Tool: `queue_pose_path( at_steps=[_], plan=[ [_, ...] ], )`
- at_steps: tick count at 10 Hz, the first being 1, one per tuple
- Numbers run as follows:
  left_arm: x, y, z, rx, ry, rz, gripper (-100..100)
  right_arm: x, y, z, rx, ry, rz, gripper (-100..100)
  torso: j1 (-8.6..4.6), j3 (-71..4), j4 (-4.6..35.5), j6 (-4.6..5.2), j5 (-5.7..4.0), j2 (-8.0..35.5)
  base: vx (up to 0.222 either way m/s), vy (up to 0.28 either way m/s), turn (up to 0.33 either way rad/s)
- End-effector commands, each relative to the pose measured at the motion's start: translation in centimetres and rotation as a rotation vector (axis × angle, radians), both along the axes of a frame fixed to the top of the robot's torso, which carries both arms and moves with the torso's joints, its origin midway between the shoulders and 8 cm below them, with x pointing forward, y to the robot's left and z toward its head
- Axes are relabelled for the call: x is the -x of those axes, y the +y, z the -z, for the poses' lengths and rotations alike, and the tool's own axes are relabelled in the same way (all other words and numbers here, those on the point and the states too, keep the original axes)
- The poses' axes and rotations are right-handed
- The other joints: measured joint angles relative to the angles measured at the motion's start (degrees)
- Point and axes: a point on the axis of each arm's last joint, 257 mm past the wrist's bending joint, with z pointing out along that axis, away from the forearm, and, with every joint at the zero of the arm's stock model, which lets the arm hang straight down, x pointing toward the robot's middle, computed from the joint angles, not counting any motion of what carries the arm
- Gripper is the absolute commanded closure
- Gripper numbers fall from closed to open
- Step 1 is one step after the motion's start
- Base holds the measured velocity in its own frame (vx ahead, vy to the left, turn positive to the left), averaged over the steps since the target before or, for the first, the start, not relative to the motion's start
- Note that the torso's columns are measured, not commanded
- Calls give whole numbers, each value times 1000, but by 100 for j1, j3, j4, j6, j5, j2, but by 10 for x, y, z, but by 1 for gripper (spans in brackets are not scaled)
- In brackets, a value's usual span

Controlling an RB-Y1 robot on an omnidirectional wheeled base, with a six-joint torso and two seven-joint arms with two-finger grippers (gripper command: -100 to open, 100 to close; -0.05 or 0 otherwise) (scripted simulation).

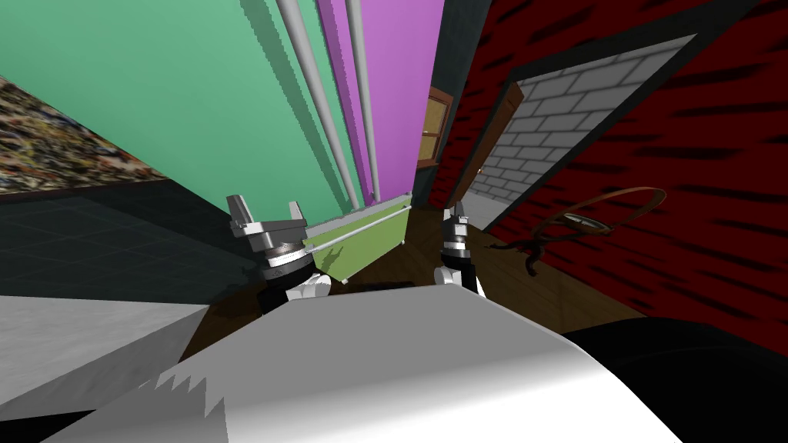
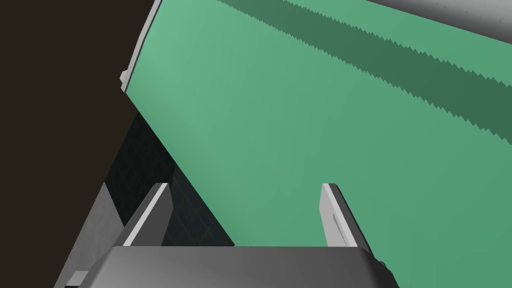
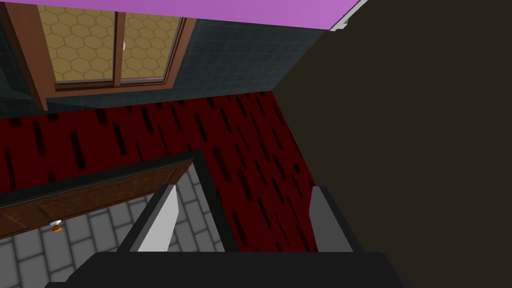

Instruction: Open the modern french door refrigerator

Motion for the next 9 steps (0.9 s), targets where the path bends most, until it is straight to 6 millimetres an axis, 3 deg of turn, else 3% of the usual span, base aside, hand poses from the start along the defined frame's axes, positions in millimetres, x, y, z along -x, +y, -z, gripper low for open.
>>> queue_pose_path(
  at_steps=[1,3,4,6,9],
  plan=[
    [0,0,0,0,0,0,0,0,0,0,0,0,0,0,0,-845,423,0,0,424,0,0,0],
    [0,0,0,0,0,0,0,0,0,0,0,0,0,0,0,-2537,1269,0,0,1270,0,0,0],
    [-3,-7,1,-42,10,26,-100,0,0,0,0,0,0,0,0,-3383,1692,0,0,1693,20,-4,-20],
    [-7,-16,5,-89,23,59,-100,0,0,0,0,1,0,0,-1,-3894,1935,0,0,1932,36,-8,-36],
    [-14,-26,12,-139,42,101,-100,0,0,0,0,1,0,0,-1,-3924,1958,0,0,1954,60,-13,-41]
  ],
)
